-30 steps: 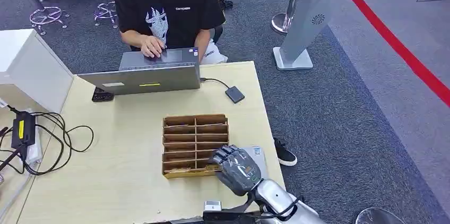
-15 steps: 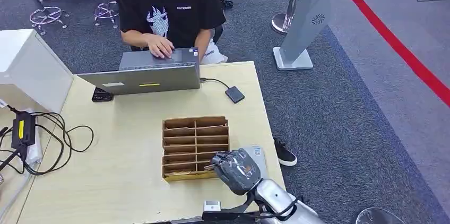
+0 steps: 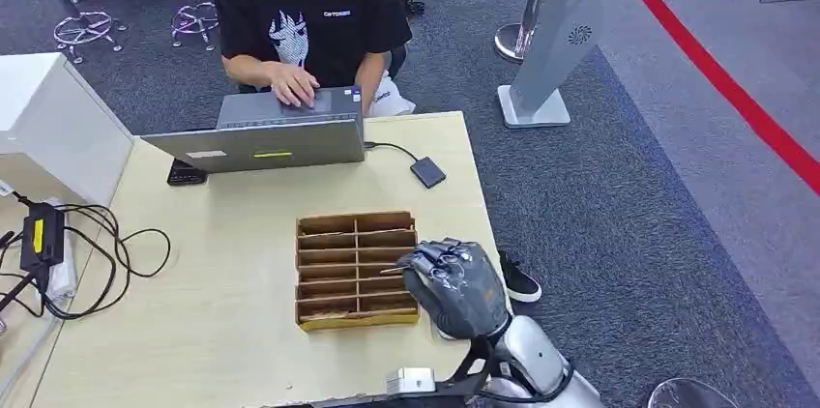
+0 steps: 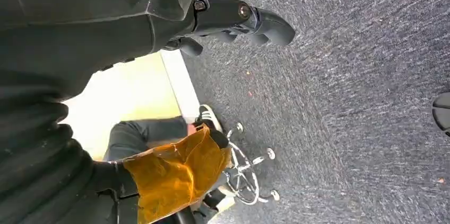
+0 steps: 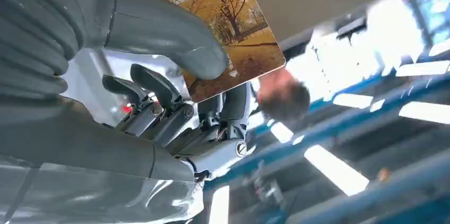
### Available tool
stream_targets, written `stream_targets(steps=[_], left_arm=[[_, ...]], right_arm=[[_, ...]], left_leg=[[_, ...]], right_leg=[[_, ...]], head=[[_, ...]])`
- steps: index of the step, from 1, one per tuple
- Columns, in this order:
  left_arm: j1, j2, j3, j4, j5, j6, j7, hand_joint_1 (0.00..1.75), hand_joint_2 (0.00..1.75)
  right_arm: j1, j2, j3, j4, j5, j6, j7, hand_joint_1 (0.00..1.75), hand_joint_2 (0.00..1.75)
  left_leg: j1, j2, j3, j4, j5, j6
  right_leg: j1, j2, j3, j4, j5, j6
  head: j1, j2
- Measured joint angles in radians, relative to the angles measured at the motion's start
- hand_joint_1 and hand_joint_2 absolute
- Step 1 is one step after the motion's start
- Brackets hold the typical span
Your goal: Pass the card to the sensor for recognition and then transmit it.
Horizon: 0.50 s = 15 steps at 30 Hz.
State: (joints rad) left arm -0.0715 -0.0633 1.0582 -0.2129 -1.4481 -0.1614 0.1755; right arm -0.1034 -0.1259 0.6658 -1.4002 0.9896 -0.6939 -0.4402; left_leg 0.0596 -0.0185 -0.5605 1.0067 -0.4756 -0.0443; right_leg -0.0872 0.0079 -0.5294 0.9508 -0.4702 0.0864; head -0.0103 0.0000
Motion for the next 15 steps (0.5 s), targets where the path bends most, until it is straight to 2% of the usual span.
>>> stream_targets(steps=[3, 5, 7, 9, 12, 15], left_arm=[[0.000, 0.000, 0.000, 0.000, -0.006, -0.003, 0.002, 0.00, 1.75], [-0.001, 0.000, 0.000, 0.000, -0.018, -0.008, 0.003, 0.00, 1.75], [-0.002, 0.000, -0.005, 0.000, -0.041, -0.014, 0.003, 0.00, 1.75], [-0.006, 0.000, -0.016, 0.000, -0.060, -0.018, 0.003, 0.00, 1.75], [-0.012, 0.001, -0.034, 0.000, -0.084, -0.024, 0.000, 0.00, 1.75], [-0.018, 0.001, -0.055, 0.000, -0.089, -0.037, -0.007, 0.00, 1.75]], right_arm=[[-0.002, 0.000, -0.048, -0.052, -0.040, 0.001, 0.035, 1.75, 1.75], [-0.042, 0.000, -0.053, -0.064, -0.101, 0.015, 0.068, 1.75, 1.75], [-0.118, 0.000, -0.055, -0.059, -0.168, 0.080, 0.104, 1.75, 1.75], [-0.223, 0.017, -0.059, -0.016, -0.221, 0.157, 0.134, 1.75, 1.75], [-0.378, 0.057, -0.061, 0.091, -0.248, 0.212, 0.162, 1.75, 1.75], [-0.535, 0.107, -0.060, 0.244, -0.250, 0.258, 0.227, 1.75, 1.75]], left_leg=[[0.000, 0.001, 0.000, 0.000, 0.000, 0.000], [0.000, 0.002, 0.000, 0.000, 0.001, 0.000], [0.000, 0.003, 0.001, 0.000, 0.002, 0.000], [0.000, 0.003, 0.001, 0.000, 0.004, -0.002], [0.000, 0.003, 0.001, 0.000, 0.006, -0.001], [0.000, 0.003, 0.001, 0.000, 0.007, -0.002]], right_leg=[[0.000, 0.001, 0.000, 0.000, 0.000, 0.000], [0.000, 0.002, 0.000, 0.000, 0.001, -0.001], [0.000, 0.003, 0.000, 0.001, 0.003, -0.002], [0.000, 0.005, -0.001, 0.001, 0.005, -0.001], [0.000, 0.004, -0.001, 0.003, 0.006, -0.001], [0.000, 0.004, -0.002, 0.004, 0.006, -0.001]], head=[[0.000, 0.000], [0.000, 0.000], [0.000, 0.000], [0.000, 0.000], [0.000, 0.000], [0.000, 0.000]])
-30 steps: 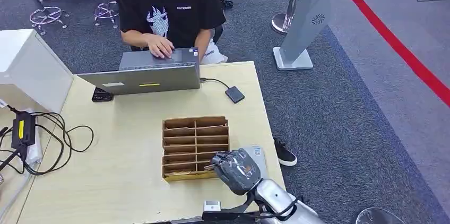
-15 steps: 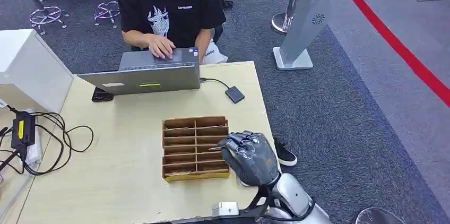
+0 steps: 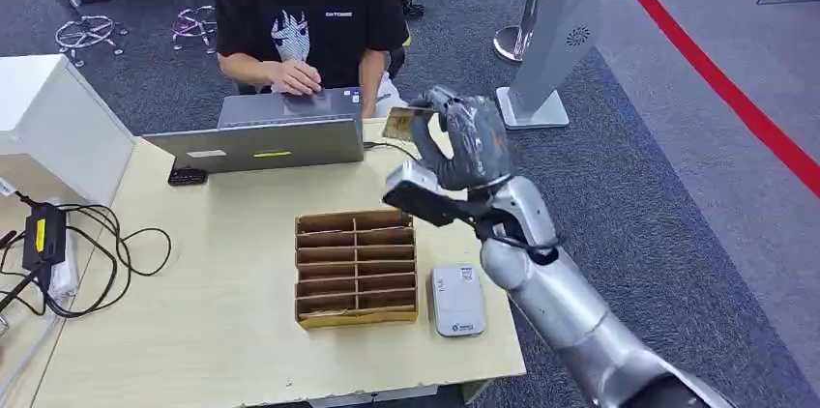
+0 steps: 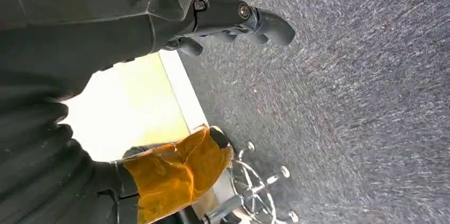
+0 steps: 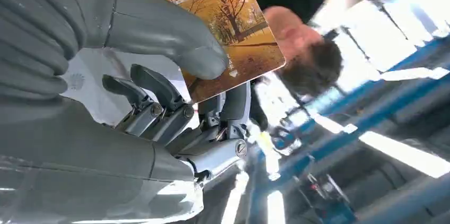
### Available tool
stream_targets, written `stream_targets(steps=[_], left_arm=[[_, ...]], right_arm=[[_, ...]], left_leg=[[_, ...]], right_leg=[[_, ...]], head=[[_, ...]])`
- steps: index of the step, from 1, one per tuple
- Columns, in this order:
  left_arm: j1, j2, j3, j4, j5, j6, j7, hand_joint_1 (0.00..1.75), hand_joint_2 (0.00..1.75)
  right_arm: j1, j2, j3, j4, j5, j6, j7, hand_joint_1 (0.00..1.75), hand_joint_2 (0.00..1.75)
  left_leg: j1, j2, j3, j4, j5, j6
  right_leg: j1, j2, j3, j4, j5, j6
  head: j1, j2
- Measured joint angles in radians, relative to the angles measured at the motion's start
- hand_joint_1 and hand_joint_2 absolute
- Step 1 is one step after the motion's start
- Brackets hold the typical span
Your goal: Pass the card to the sensor for recognition and then transmit it.
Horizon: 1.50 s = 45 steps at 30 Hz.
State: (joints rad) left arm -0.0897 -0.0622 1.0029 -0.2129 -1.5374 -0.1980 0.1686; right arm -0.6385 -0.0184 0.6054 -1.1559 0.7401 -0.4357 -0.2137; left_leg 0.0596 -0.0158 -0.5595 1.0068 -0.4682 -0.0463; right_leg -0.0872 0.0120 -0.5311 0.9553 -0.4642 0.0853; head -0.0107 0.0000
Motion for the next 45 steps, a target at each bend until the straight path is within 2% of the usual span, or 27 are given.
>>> stream_targets(steps=[6, 9, 12, 18, 31, 32, 37, 42, 45], left_arm=[[-0.026, -0.002, -0.065, 0.000, -0.002, -0.033, 0.020, 0.00, 1.75], [-0.039, -0.002, -0.093, 0.000, -0.002, -0.039, 0.030, 0.00, 1.75], [-0.049, -0.002, -0.114, 0.000, -0.002, -0.045, 0.031, 0.00, 1.75], [-0.054, -0.002, -0.133, 0.000, -0.002, -0.050, 0.030, 0.00, 1.75], [-0.054, -0.006, -0.133, 0.000, -0.002, -0.050, 0.030, 0.00, 1.75], [-0.054, -0.006, -0.133, 0.000, -0.002, -0.050, 0.030, 0.00, 1.75], [-0.053, -0.006, -0.133, 0.000, -0.002, -0.045, 0.027, 0.00, 1.75], [-0.047, -0.006, -0.133, 0.000, -0.001, -0.037, 0.018, 0.00, 1.75], [-0.040, -0.006, -0.133, 0.000, 0.000, -0.034, 0.013, 0.00, 1.75]], right_arm=[[-0.295, 0.115, -0.008, 0.396, -0.001, 0.069, 0.122, 1.75, 1.75], [-0.381, 0.153, -0.010, 0.540, 0.014, 0.089, 0.186, 1.75, 1.75], [-0.415, 0.181, -0.016, 0.636, 0.014, 0.090, 0.216, 1.75, 1.75], [-0.431, 0.208, -0.021, 0.744, 0.026, 0.087, 0.225, 1.75, 1.75], [-0.430, 0.226, -0.023, 0.792, 0.028, 0.080, 0.199, 1.75, 1.75], [-0.430, 0.227, -0.023, 0.794, 0.030, 0.077, 0.192, 0.02, 1.75], [-0.421, 0.234, -0.038, 0.793, 0.004, 0.021, 0.133, 0.00, 1.75], [-0.403, 0.228, -0.110, 0.793, -0.094, 0.053, 0.092, 0.00, 1.75], [-0.388, 0.194, -0.174, 0.794, -0.176, 0.079, 0.069, 0.00, 1.75]], left_leg=[[0.000, -0.002, -0.001, 0.000, 0.001, 0.000], [0.000, -0.002, -0.001, 0.000, 0.001, 0.000], [0.000, -0.002, -0.001, 0.000, 0.001, 0.000], [0.000, -0.001, -0.002, 0.000, 0.001, 0.000], [0.000, -0.002, -0.006, 0.000, 0.001, 0.000], [0.000, -0.003, -0.006, 0.000, 0.001, 0.000], [0.000, -0.002, -0.007, 0.000, 0.001, 0.000], [0.000, -0.002, -0.007, 0.000, 0.001, 0.000], [0.000, -0.002, -0.006, 0.001, 0.001, 0.000]], right_leg=[[0.000, -0.002, -0.001, 0.001, 0.001, -0.001], [0.000, -0.002, -0.001, 0.001, 0.001, -0.001], [0.000, -0.002, -0.002, 0.001, 0.001, -0.001], [0.000, -0.001, -0.003, 0.001, 0.001, -0.001], [0.000, -0.002, -0.006, 0.001, 0.001, -0.001], [0.000, -0.002, -0.006, 0.001, 0.001, -0.001], [0.000, -0.002, -0.008, 0.001, 0.001, -0.001], [0.000, -0.002, -0.008, 0.001, 0.001, -0.001], [0.000, -0.002, -0.007, 0.000, 0.001, -0.001]], head=[[0.000, 0.000], [0.000, 0.000], [0.001, 0.000], [0.000, 0.000], [0.000, 0.000], [0.000, 0.000], [0.000, 0.000], [0.000, 0.000], [0.000, 0.000]])
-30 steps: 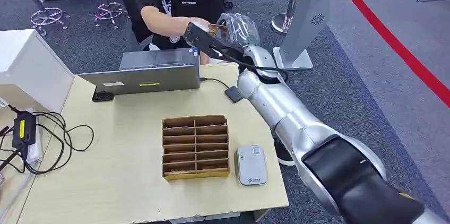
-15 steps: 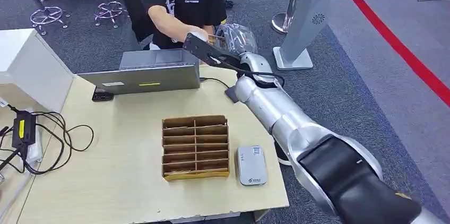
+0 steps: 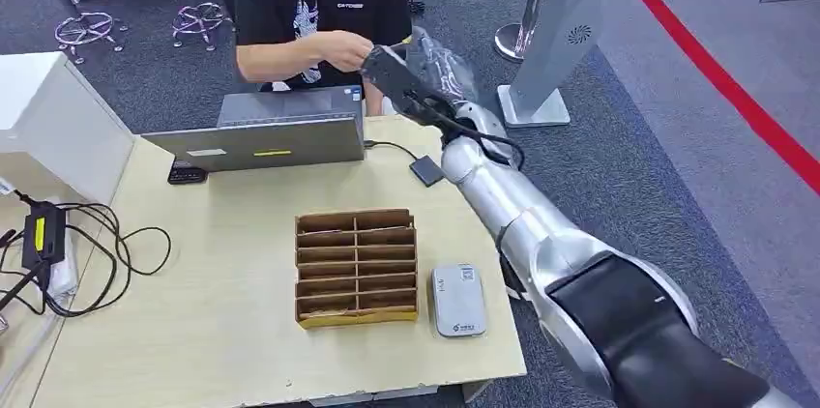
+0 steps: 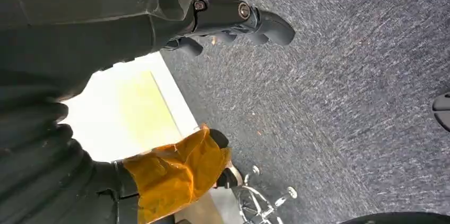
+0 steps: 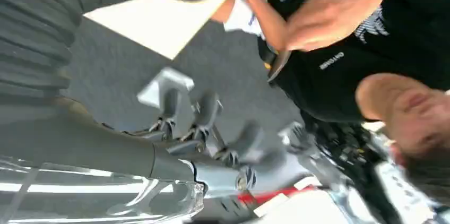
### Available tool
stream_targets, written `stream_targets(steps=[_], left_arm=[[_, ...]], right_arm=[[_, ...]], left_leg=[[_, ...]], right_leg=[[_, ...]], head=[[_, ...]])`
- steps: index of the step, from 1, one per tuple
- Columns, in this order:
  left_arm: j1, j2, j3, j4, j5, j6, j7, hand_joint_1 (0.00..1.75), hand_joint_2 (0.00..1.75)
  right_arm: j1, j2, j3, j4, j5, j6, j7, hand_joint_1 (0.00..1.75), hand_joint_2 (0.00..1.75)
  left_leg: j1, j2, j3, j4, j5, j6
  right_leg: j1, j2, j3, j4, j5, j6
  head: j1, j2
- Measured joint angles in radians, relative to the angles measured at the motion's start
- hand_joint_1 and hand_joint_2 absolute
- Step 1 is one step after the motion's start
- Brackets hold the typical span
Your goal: Pass the card to the sensor for recognition and then transmit it.
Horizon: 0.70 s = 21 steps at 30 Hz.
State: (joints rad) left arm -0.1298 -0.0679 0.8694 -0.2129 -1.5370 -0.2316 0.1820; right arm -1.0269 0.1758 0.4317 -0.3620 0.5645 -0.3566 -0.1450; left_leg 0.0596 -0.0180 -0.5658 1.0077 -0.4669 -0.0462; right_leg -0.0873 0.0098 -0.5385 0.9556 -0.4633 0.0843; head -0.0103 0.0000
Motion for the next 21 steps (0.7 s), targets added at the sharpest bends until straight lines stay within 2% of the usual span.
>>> stream_targets(steps=[4, 8, 9, 12, 13, 15, 16, 18, 21], left_arm=[[0.012, 0.002, 0.000, 0.000, 0.001, 0.002, -0.004, 0.00, 1.75], [0.021, 0.006, 0.000, 0.000, 0.001, 0.003, -0.004, 0.00, 1.75], [0.019, 0.006, 0.000, 0.000, 0.001, 0.003, -0.004, 0.00, 1.75], [0.021, 0.006, 0.001, 0.000, 0.004, 0.007, -0.009, 0.00, 1.75], [0.024, 0.006, 0.002, 0.000, 0.005, 0.008, -0.016, 0.00, 1.75], [0.035, 0.008, 0.005, 0.000, 0.009, 0.011, -0.019, 0.00, 1.75], [0.039, 0.010, 0.008, 0.000, 0.015, 0.013, -0.019, 0.00, 1.75], [0.044, 0.011, 0.018, 0.000, 0.031, 0.021, -0.020, 0.00, 1.75], [0.048, 0.013, 0.039, 0.000, 0.055, 0.025, -0.017, 0.00, 1.75]], right_arm=[[0.032, -0.065, -0.109, 0.008, -0.096, 0.044, -0.058, 0.00, 1.75], [0.049, -0.101, -0.166, 0.010, -0.108, 0.047, -0.062, 0.00, 1.75], [0.051, -0.106, -0.177, 0.011, -0.128, 0.055, -0.055, 0.00, 0.00], [0.076, -0.153, -0.247, 0.016, -0.273, 0.151, -0.076, 0.00, 0.00], [0.093, -0.185, -0.293, 0.020, -0.346, 0.198, -0.093, 0.00, 1.75], [0.139, -0.247, -0.386, 0.031, -0.492, 0.288, -0.100, 0.00, 1.75], [0.172, -0.279, -0.461, 0.039, -0.614, 0.377, -0.095, 0.00, 1.75], [0.255, -0.331, -0.616, 0.050, -0.803, 0.503, -0.093, 0.00, 1.75], [0.421, -0.364, -0.813, 0.075, -0.978, 0.558, -0.044, 0.00, 1.75]], left_leg=[[0.000, -0.001, -0.001, 0.001, 0.000, 0.000], [0.000, 0.005, 0.000, 0.000, 0.000, 0.000], [0.000, 0.006, 0.000, 0.000, 0.000, 0.000], [0.000, 0.001, 0.000, 0.000, 0.000, 0.000], [0.000, -0.004, 0.000, 0.000, 0.000, 0.000], [0.000, -0.010, 0.000, 0.000, 0.000, 0.000], [0.000, -0.011, 0.000, 0.000, -0.001, 0.000], [0.000, -0.012, 0.001, 0.000, -0.002, 0.002], [0.000, -0.011, 0.001, 0.000, -0.005, 0.004]], right_leg=[[0.000, -0.001, 0.001, 0.000, 0.001, 0.000], [0.000, 0.005, -0.003, 0.000, 0.002, 0.000], [0.000, 0.005, -0.004, 0.000, 0.002, 0.000], [0.000, 0.000, -0.003, 0.000, 0.001, 0.000], [0.000, -0.004, -0.001, -0.001, 0.000, 0.000], [0.000, -0.010, 0.005, -0.003, -0.002, 0.001], [0.000, -0.011, 0.007, -0.005, -0.002, 0.001], [0.000, -0.012, 0.010, -0.008, -0.002, 0.002], [0.001, -0.012, 0.011, -0.008, -0.004, 0.003]], head=[[0.000, 0.000], [0.000, 0.000], [0.000, 0.000], [-0.001, 0.000], [0.000, 0.000], [0.000, 0.000], [0.000, 0.000], [0.000, 0.000], [0.000, 0.000]])
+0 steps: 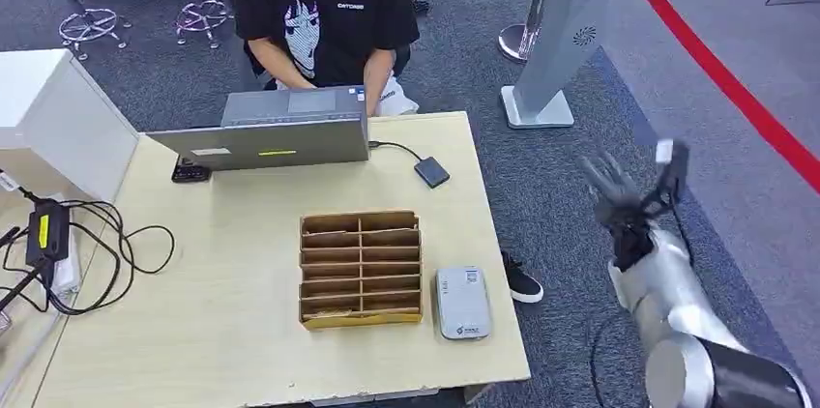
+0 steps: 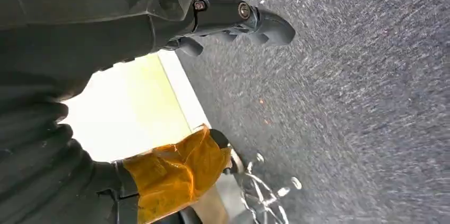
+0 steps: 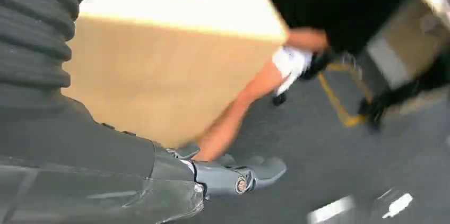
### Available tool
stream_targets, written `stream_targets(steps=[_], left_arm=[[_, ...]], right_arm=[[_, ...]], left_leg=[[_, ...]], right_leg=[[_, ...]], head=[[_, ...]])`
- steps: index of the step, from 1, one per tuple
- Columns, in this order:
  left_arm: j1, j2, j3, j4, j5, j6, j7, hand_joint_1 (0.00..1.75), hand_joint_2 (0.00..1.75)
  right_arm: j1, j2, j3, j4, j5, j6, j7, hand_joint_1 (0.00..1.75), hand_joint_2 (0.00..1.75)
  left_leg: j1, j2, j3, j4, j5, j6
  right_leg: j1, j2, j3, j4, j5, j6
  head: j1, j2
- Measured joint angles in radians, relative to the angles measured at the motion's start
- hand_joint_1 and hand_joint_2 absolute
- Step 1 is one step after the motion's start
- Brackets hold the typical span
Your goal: Pass the card to the sensor for recognition and then transmit it.
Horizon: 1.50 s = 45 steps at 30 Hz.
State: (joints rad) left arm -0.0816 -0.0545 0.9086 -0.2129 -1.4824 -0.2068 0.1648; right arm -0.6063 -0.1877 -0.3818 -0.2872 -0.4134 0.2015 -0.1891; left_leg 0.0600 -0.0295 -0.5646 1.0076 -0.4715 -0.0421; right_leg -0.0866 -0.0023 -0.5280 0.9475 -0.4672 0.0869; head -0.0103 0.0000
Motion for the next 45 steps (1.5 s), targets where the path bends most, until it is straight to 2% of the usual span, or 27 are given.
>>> stream_targets(steps=[3, 5, 7, 9, 11, 12, 13, 14, 15, 17, 23, 26, 28, 31, 32, 33, 34, 35, 37, 39, 41, 43, 44, 45], left_arm=[[0.005, 0.001, 0.026, 0.000, 0.027, 0.014, 0.008, 0.00, 1.75], [0.009, 0.000, 0.044, 0.000, 0.037, 0.018, 0.012, 0.00, 1.75], [0.010, 0.000, 0.057, 0.000, 0.048, 0.023, 0.015, 0.00, 1.75], [0.010, 0.000, 0.070, 0.000, 0.058, 0.027, 0.018, 0.00, 1.75], [0.010, 0.000, 0.083, 0.000, 0.064, 0.028, 0.023, 0.00, 1.75], [0.010, 0.000, 0.087, 0.000, 0.063, 0.028, 0.024, 0.00, 1.75], [0.010, 0.000, 0.088, 0.000, 0.059, 0.028, 0.024, 0.00, 1.75], [0.010, 0.000, 0.088, 0.000, 0.053, 0.027, 0.024, 0.00, 1.75], [0.010, 0.000, 0.088, 0.000, 0.041, 0.024, 0.022, 0.00, 1.75], [0.008, 0.002, 0.087, 0.000, 0.022, 0.014, 0.012, 0.00, 1.75], [0.003, 0.002, 0.065, 0.000, -0.018, -0.004, 0.007, 0.00, 1.75], [-0.003, 0.001, 0.055, 0.000, -0.029, -0.005, 0.007, 0.00, 1.75], [-0.004, 0.001, 0.050, 0.000, -0.033, -0.004, 0.003, 0.00, 1.75], [-0.004, 0.003, 0.049, 0.000, -0.008, 0.025, 0.005, 0.00, 1.75], [-0.003, 0.003, 0.052, 0.000, 0.010, 0.055, 0.015, 0.00, 1.75], [-0.003, 0.003, 0.058, 0.000, 0.021, 0.087, 0.024, 0.00, 1.75], [-0.003, 0.006, 0.062, 0.000, 0.023, 0.113, 0.031, 0.00, 1.75], [-0.003, 0.011, 0.063, 0.000, 0.024, 0.134, 0.035, 0.00, 1.75], [-0.003, 0.020, 0.063, 0.000, 0.017, 0.141, 0.035, 0.00, 1.75], [-0.005, 0.027, 0.063, 0.000, 0.000, 0.131, 0.034, 0.00, 1.75], [-0.008, 0.030, 0.063, 0.000, -0.014, 0.105, 0.024, 0.00, 1.75], [-0.010, 0.029, 0.061, 0.000, -0.031, 0.052, 0.013, 0.00, 1.75], [-0.010, 0.028, 0.060, 0.000, -0.033, 0.029, 0.012, 0.00, 1.75], [-0.009, 0.025, 0.060, 0.000, -0.032, 0.021, 0.015, 0.00, 1.75]], right_arm=[[0.181, 0.003, -0.179, 0.027, -0.133, 0.059, 0.048, 0.00, 1.75], [0.288, 0.014, -0.271, 0.041, -0.161, 0.087, 0.052, 0.00, 1.75], [0.360, 0.024, -0.330, 0.055, -0.176, 0.072, 0.071, 0.00, 1.75], [0.419, 0.039, -0.376, 0.067, -0.175, 0.032, 0.097, 0.00, 1.75], [0.466, 0.062, -0.402, 0.080, -0.133, -0.074, 0.143, 0.00, 1.75], [0.481, 0.074, -0.403, 0.087, -0.084, -0.158, 0.185, 0.00, 1.75], [0.493, 0.083, -0.393, 0.092, -0.021, -0.235, 0.229, 0.00, 1.75], [0.503, 0.091, -0.373, 0.095, 0.051, -0.271, 0.257, 0.00, 1.75], [0.510, 0.096, -0.342, 0.097, 0.152, -0.251, 0.277, 0.00, 1.75], [0.513, 0.097, -0.227, 0.100, 0.367, -0.180, 0.298, 0.00, 1.75], [0.469, 0.110, 0.141, 0.106, 0.767, -0.109, 0.327, 0.00, 1.75], [0.454, 0.129, 0.303, 0.109, 0.840, -0.039, 0.365, 0.00, 1.75], [0.460, 0.140, 0.354, 0.110, 0.817, -0.055, 0.385, 0.00, 1.75], [0.480, 0.134, 0.360, 0.114, 0.739, -0.190, 0.394, 0.00, 1.75], [0.489, 0.130, 0.344, 0.115, 0.675, -0.308, 0.394, 0.00, 1.75], [0.494, 0.125, 0.321, 0.117, 0.626, -0.394, 0.404, 0.00, 1.75], [0.498, 0.121, 0.300, 0.119, 0.609, -0.439, 0.420, 0.00, 1.75], [0.505, 0.118, 0.284, 0.121, 0.613, -0.428, 0.445, 0.00, 1.75], [0.517, 0.110, 0.283, 0.123, 0.648, -0.358, 0.477, 0.00, 1.75], [0.523, 0.110, 0.316, 0.125, 0.748, -0.219, 0.498, 0.00, 1.75], [0.526, 0.118, 0.359, 0.127, 0.810, -0.114, 0.486, 0.00, 1.75], [0.526, 0.128, 0.403, 0.127, 0.822, 0.008, 0.442, 0.00, 1.75], [0.528, 0.132, 0.414, 0.127, 0.821, 0.016, 0.428, 0.00, 1.75], [0.526, 0.138, 0.420, 0.127, 0.825, -0.028, 0.416, 0.00, 1.75]], left_leg=[[0.000, 0.000, 0.000, -0.001, -0.003, -0.001], [0.000, 0.000, 0.000, -0.002, -0.003, -0.001], [0.000, 0.001, 0.001, -0.003, -0.004, -0.001], [0.000, 0.001, 0.002, -0.003, -0.004, -0.002], [0.000, 0.002, 0.002, -0.004, -0.004, -0.002], [0.000, 0.002, 0.002, -0.004, -0.004, -0.002], [0.000, 0.003, 0.002, -0.004, -0.004, -0.002], [0.000, 0.003, 0.002, -0.004, -0.004, -0.002], [0.000, 0.004, 0.002, -0.004, -0.004, -0.002], [0.000, 0.007, 0.004, -0.004, -0.004, -0.002], [0.000, 0.008, 0.006, -0.003, -0.003, -0.003], [0.000, 0.008, 0.008, -0.003, -0.003, -0.003], [0.000, 0.007, 0.008, -0.003, -0.003, -0.003], [0.000, 0.008, 0.007, -0.003, -0.004, -0.002], [0.000, 0.008, 0.007, -0.003, -0.004, -0.002], [0.000, 0.008, 0.006, -0.003, -0.004, -0.002], [0.000, 0.008, 0.006, -0.003, -0.004, -0.002], [0.000, 0.008, 0.007, -0.003, -0.005, -0.002], [0.000, 0.008, 0.007, -0.003, -0.005, -0.002], [0.000, 0.009, 0.008, -0.003, -0.005, -0.002], [0.000, 0.009, 0.008, -0.004, -0.004, -0.002], [0.000, 0.009, 0.008, -0.004, -0.004, -0.003], [0.000, 0.009, 0.008, -0.004, -0.004, -0.003], [0.000, 0.009, 0.007, -0.004, -0.004, -0.003]], right_leg=[[0.000, -0.001, 0.001, 0.001, -0.004, 0.000], [0.000, -0.001, 0.000, 0.001, -0.005, -0.001], [0.000, 0.000, -0.001, 0.001, -0.006, -0.002], [0.000, 0.000, 0.000, 0.001, -0.007, -0.001], [0.000, 0.000, 0.000, 0.001, -0.008, -0.001], [0.000, 0.001, 0.000, 0.001, -0.008, -0.001], [0.000, 0.001, 0.000, 0.001, -0.007, -0.001], [0.000, 0.002, 0.000, 0.001, -0.007, -0.001], [0.000, 0.003, 0.000, 0.002, -0.007, -0.002], [0.000, 0.006, 0.000, 0.001, -0.006, -0.003], [0.000, 0.007, 0.001, 0.001, -0.004, -0.002], [0.000, 0.006, 0.001, 0.002, -0.004, -0.002], [0.000, 0.006, 0.002, 0.002, -0.004, -0.002], [0.000, 0.006, 0.002, 0.001, -0.004, -0.002], [0.000, 0.006, 0.002, 0.001, -0.005, -0.002], [0.000, 0.007, 0.002, 0.001, -0.005, -0.002], [0.000, 0.007, 0.002, 0.001, -0.005, -0.002], [0.000, 0.007, 0.002, 0.001, -0.005, -0.002], [0.000, 0.007, 0.002, 0.001, -0.005, -0.002], [0.000, 0.008, 0.001, 0.001, -0.005, -0.002], [0.000, 0.008, 0.001, 0.003, -0.005, -0.002], [0.000, 0.008, 0.001, 0.003, -0.005, -0.002], [0.000, 0.008, 0.001, 0.003, -0.005, -0.002], [0.000, 0.008, 0.001, 0.003, -0.005, -0.002]], head=[[0.000, 0.000], [0.000, 0.000], [0.000, 0.000], [0.000, 0.000], [0.000, 0.000], [0.000, 0.000], [0.000, 0.000], [-0.001, 0.000], [0.000, 0.000], [0.000, 0.000], [0.000, 0.000], [0.000, 0.000], [-0.001, 0.000], [0.000, 0.000], [0.000, 0.000], [0.001, 0.000], [0.000, 0.000], [0.000, 0.000], [0.000, 0.000], [0.000, 0.000], [0.000, 0.000], [0.000, 0.000], [0.000, 0.000], [0.000, 0.000]])
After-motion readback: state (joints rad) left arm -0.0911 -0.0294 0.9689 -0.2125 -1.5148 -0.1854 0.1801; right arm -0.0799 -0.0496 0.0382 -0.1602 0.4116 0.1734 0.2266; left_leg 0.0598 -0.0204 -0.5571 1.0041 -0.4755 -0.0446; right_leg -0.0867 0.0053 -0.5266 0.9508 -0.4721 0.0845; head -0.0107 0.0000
